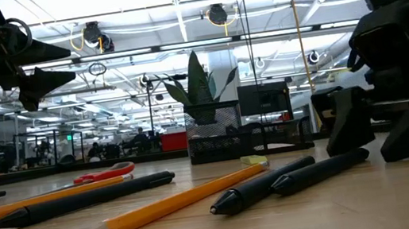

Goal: Pick and place office supplies into organizer
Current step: Put the black pen into the black desk organizer

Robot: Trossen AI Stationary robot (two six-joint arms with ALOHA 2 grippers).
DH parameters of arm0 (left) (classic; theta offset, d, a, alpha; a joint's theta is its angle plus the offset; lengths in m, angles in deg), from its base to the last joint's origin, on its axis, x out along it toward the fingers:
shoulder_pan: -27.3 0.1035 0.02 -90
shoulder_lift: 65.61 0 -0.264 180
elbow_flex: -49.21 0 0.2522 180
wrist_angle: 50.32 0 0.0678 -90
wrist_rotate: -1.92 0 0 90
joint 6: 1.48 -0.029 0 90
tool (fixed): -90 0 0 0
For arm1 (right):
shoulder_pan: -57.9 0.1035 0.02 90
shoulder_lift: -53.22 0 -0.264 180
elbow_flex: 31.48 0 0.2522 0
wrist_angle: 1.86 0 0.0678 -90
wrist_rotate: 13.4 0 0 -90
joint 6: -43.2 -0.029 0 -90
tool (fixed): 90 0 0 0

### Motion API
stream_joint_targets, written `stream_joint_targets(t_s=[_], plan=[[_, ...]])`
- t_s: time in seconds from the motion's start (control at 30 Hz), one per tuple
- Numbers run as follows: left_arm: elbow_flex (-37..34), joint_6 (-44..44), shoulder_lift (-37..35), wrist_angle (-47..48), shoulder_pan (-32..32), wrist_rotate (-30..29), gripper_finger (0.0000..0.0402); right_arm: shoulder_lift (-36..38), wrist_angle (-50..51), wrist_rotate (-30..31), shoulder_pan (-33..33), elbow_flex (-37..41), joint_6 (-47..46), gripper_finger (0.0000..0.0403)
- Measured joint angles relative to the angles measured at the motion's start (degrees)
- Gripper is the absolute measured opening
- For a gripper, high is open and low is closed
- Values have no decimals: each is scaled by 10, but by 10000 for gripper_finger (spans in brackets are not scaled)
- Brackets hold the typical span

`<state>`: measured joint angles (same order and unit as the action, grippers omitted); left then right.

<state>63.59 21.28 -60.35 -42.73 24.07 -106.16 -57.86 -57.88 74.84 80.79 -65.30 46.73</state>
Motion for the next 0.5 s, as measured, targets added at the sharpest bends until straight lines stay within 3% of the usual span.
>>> stream_joint_targets(t_s=[0.27, 0.5], plan=[[0, 0, 0, 0, 0, 0, 255, 0, 10, -11, -1, -3, 2, 172], [0, 0, 0, 0, 0, 0, 255, -1, 18, -16, 0, -3, 2, 89]])
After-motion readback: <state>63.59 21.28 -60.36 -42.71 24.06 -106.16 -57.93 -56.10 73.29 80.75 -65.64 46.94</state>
